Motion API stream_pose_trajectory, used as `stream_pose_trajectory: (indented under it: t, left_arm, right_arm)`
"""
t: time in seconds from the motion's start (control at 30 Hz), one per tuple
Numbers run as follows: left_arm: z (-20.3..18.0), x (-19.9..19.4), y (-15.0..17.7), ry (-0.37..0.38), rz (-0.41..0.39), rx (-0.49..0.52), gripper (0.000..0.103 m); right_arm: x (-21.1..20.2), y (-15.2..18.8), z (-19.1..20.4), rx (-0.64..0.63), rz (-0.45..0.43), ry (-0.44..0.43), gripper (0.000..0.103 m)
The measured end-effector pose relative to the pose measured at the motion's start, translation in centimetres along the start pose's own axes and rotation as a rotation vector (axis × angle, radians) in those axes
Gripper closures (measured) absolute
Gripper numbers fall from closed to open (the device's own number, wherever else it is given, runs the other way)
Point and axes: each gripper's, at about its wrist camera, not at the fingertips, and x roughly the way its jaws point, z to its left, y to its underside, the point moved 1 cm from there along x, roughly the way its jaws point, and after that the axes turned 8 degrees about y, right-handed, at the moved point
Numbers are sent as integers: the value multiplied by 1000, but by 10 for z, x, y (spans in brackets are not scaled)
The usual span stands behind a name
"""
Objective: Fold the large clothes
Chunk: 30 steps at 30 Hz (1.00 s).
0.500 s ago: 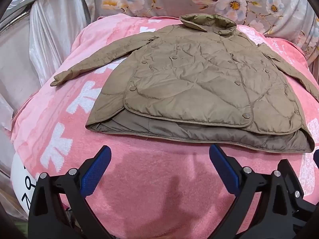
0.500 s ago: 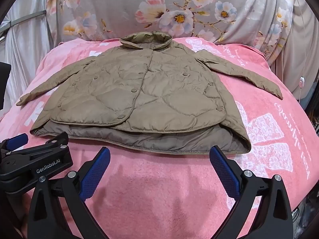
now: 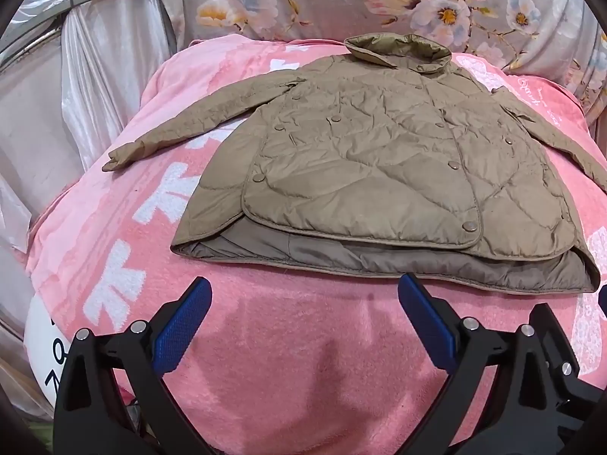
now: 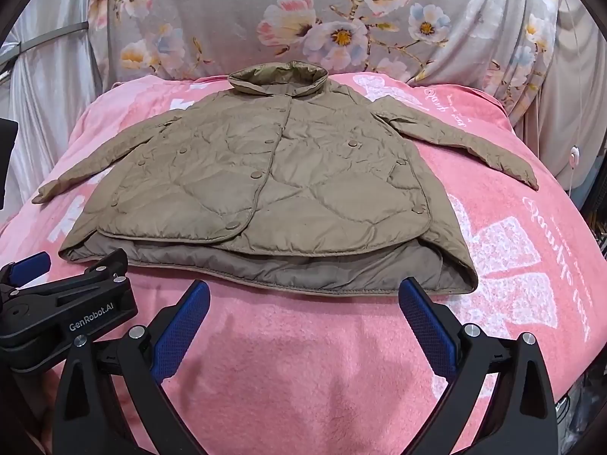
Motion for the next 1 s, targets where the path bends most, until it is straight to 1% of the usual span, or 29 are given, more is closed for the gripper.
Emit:
stream_pose_trajectory:
  t: [0.27,1.0]
  left_arm:
    - [-7,-5,2,-11,-26,8,7]
    - [-7,-11,2,-19,-43,8,7]
  right_arm:
    - [-8,-1,-2,5,-10,-1,5]
    - [-8,-2,-5,10,-14,-4,5]
